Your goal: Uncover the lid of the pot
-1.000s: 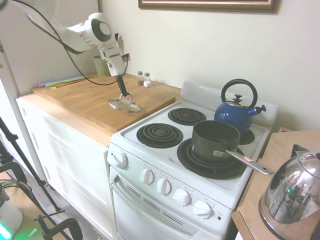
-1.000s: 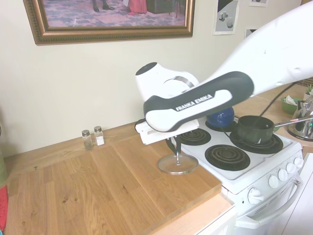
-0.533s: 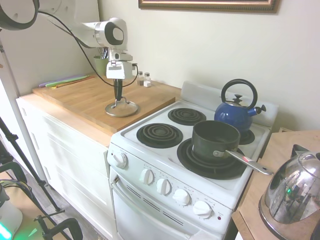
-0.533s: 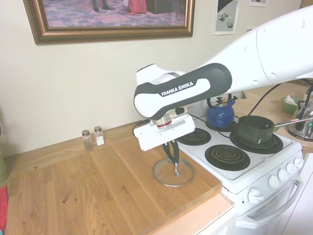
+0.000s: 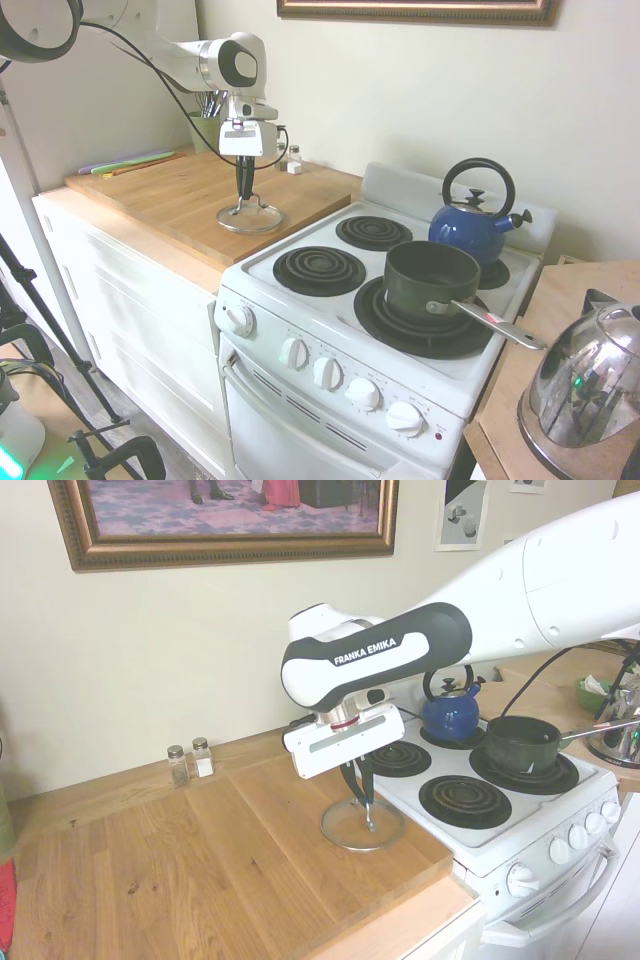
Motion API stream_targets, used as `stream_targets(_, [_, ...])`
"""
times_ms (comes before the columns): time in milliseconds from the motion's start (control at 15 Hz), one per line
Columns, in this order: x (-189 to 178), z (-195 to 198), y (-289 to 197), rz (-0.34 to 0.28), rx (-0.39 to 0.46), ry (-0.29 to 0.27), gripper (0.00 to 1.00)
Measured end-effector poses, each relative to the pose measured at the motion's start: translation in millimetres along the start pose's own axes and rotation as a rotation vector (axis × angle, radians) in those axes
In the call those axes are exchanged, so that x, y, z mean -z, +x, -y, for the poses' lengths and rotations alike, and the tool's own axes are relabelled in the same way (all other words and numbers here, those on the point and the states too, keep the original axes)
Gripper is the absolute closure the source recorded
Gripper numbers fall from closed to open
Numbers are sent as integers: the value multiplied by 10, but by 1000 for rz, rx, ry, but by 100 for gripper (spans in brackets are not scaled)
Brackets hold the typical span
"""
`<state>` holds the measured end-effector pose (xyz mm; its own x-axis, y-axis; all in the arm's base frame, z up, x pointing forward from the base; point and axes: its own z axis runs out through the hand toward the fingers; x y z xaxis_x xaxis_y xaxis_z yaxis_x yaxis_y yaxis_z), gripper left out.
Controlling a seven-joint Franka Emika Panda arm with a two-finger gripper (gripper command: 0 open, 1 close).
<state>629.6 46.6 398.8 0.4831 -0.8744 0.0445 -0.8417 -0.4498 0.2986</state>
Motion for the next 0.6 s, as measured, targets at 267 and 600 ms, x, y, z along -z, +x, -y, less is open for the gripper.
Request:
stream_targets(267, [-1,-7,19,-2,12,-4,0])
stream_targets(600, [0,-218,18,-11,62,7,0])
